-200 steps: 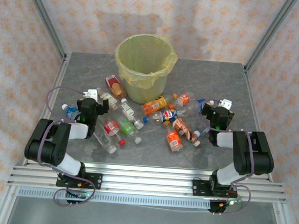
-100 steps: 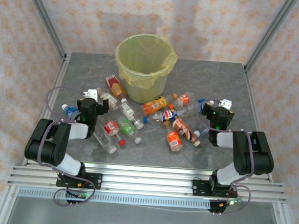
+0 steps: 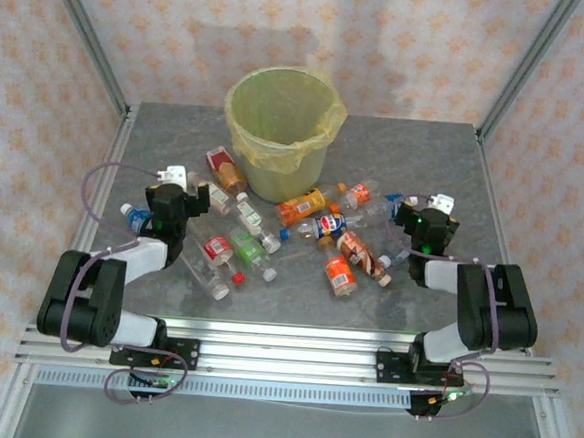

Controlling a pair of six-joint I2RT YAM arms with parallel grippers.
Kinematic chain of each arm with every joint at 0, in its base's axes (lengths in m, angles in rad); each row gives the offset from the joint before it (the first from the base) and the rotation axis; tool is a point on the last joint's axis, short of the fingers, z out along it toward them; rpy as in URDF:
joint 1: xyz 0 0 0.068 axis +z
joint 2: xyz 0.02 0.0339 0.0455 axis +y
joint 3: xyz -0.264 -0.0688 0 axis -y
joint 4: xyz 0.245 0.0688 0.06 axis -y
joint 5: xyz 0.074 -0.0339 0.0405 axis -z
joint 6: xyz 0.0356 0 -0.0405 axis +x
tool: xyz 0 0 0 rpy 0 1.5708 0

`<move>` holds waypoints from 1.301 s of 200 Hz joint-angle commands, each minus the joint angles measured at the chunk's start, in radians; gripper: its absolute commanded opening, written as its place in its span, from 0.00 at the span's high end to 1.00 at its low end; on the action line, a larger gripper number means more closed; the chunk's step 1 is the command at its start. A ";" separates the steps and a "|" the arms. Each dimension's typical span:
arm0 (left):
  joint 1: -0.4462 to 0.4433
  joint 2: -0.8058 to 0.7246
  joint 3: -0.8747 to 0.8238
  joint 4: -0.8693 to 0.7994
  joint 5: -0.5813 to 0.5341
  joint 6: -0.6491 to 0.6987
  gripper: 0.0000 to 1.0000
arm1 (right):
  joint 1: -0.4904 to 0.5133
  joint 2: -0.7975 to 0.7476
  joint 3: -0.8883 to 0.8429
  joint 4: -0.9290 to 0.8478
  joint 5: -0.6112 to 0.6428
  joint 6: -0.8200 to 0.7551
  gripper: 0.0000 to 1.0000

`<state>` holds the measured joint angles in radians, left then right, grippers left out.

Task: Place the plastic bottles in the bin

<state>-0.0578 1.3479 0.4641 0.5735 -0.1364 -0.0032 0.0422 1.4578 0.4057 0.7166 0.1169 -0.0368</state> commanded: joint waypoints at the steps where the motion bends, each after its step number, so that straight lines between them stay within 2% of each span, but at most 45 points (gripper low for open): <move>1: 0.007 -0.094 0.027 -0.102 -0.053 -0.024 0.00 | -0.002 -0.080 0.033 -0.102 0.059 0.016 0.01; 27: 0.007 -0.210 0.082 -0.261 -0.079 -0.059 0.00 | -0.002 -0.187 0.067 -0.273 0.136 0.027 0.01; 64: 0.007 -0.369 0.209 -0.601 -0.138 -0.180 0.00 | -0.002 -0.364 0.136 -0.538 0.176 0.132 0.01; 97: 0.007 -0.440 0.359 -0.986 -0.255 -0.382 0.00 | -0.002 -0.444 0.235 -0.789 0.191 0.196 0.01; 112: 0.007 -0.438 0.428 -1.184 -0.328 -0.522 0.00 | -0.002 -0.459 0.281 -0.892 0.183 0.215 0.01; 123: 0.009 -0.427 0.473 -1.324 -0.382 -0.672 0.00 | -0.002 -0.464 0.314 -0.955 0.170 0.221 0.01; 134: 0.017 -0.412 0.498 -1.418 -0.398 -0.754 0.00 | -0.002 -0.464 0.344 -1.011 0.164 0.228 0.01; 164: 0.076 -0.377 0.479 -1.418 -0.278 -0.791 0.00 | -0.002 -0.461 0.401 -1.108 0.151 0.250 0.01; 209: 0.203 -0.253 0.404 -1.292 -0.065 -0.821 0.00 | 0.000 -0.453 0.456 -1.184 0.120 0.264 0.01; 260: 0.254 -0.050 0.427 -1.206 -0.025 -0.816 0.00 | 0.000 -0.455 0.486 -1.246 0.108 0.287 0.01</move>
<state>0.1761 1.2404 0.8795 -0.6910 -0.1951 -0.7971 0.0425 1.0065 0.8570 -0.4622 0.2306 0.2260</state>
